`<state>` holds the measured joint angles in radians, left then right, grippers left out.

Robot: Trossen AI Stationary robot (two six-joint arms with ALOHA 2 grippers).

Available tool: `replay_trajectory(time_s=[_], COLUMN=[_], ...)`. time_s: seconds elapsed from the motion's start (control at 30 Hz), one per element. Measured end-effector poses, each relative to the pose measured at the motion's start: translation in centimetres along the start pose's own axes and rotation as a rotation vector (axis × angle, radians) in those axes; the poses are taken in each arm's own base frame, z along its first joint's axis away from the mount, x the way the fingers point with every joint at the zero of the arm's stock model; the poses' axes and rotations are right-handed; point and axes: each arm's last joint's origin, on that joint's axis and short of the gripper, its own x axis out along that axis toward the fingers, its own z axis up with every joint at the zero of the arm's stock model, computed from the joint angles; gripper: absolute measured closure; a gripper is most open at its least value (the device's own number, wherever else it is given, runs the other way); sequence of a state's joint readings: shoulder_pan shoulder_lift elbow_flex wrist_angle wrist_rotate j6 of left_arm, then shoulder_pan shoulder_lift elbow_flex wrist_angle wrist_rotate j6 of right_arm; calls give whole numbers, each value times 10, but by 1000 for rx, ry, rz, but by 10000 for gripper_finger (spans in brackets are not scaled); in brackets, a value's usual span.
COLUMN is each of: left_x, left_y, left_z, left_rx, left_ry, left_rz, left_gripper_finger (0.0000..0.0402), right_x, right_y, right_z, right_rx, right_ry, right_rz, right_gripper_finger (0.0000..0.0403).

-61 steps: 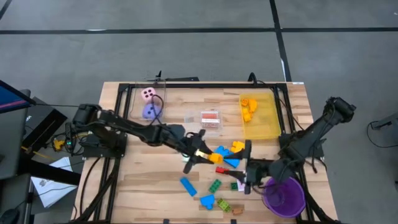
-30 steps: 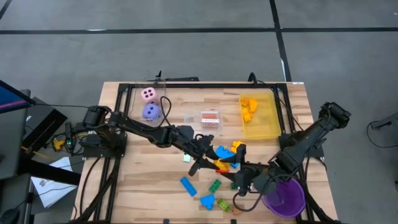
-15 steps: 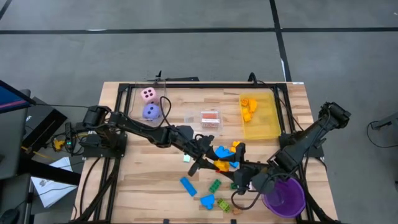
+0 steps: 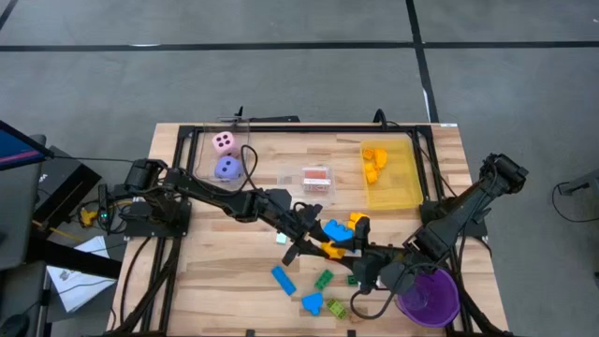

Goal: Pick & Place Toys
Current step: Put the yellow game piece into the yellow bin

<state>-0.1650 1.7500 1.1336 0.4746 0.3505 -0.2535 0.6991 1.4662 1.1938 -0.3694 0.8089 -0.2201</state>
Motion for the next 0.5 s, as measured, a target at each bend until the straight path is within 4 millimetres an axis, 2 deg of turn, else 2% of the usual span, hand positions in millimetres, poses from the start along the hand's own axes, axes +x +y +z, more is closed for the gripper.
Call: replay_trajectory(time_s=[0.23,0.5], left_x=[-1,-9], left_y=[2,12], left_z=[-1,-10], left_rx=[81,83], left_ry=[16,166], left_rz=[9,68], left_gripper_finger=[224,194], right_x=[-1,-14], right_y=[1,3], right_z=[1,-9], right_rx=[19,3], right_ry=[-5,70], right_rz=[-3,-94], right_gripper_finger=[273,273])
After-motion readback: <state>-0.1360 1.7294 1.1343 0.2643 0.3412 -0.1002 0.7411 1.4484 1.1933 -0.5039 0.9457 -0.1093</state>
